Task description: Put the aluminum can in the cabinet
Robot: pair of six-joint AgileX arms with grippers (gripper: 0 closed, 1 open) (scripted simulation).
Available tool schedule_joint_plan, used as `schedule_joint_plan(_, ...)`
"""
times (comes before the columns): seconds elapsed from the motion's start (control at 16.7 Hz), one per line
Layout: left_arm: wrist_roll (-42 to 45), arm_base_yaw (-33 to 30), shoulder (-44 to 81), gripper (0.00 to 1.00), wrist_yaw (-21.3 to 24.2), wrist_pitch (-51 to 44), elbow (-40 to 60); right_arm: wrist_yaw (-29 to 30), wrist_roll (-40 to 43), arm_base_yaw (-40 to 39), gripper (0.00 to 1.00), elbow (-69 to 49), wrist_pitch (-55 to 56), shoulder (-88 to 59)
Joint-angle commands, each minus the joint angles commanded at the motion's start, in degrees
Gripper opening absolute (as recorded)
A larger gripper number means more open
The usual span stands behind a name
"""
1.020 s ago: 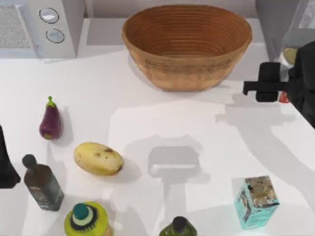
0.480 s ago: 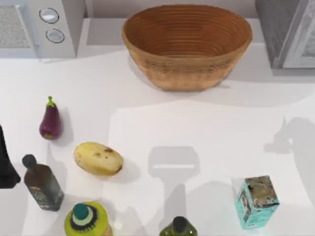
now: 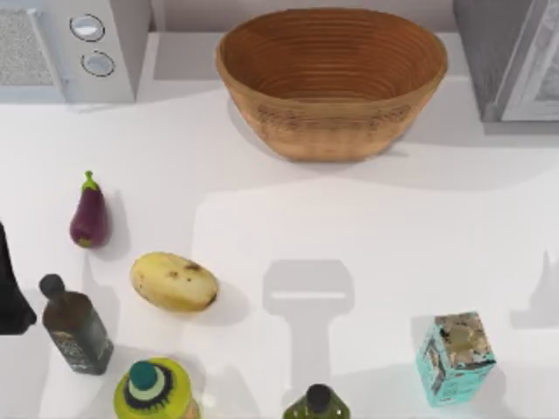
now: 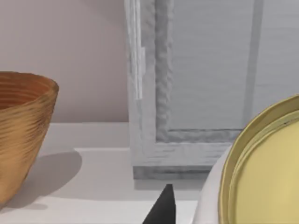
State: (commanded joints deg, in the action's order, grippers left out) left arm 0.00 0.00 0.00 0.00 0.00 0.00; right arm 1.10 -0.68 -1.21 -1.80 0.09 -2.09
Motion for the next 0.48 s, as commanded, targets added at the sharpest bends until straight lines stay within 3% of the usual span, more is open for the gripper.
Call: schedule_joint_plan(0.48,0.0,0.0,0.0,1.0,0.0,0.0,0.0,-0.9,0.5,0.9,0.0,1.1,-0.3,1.2)
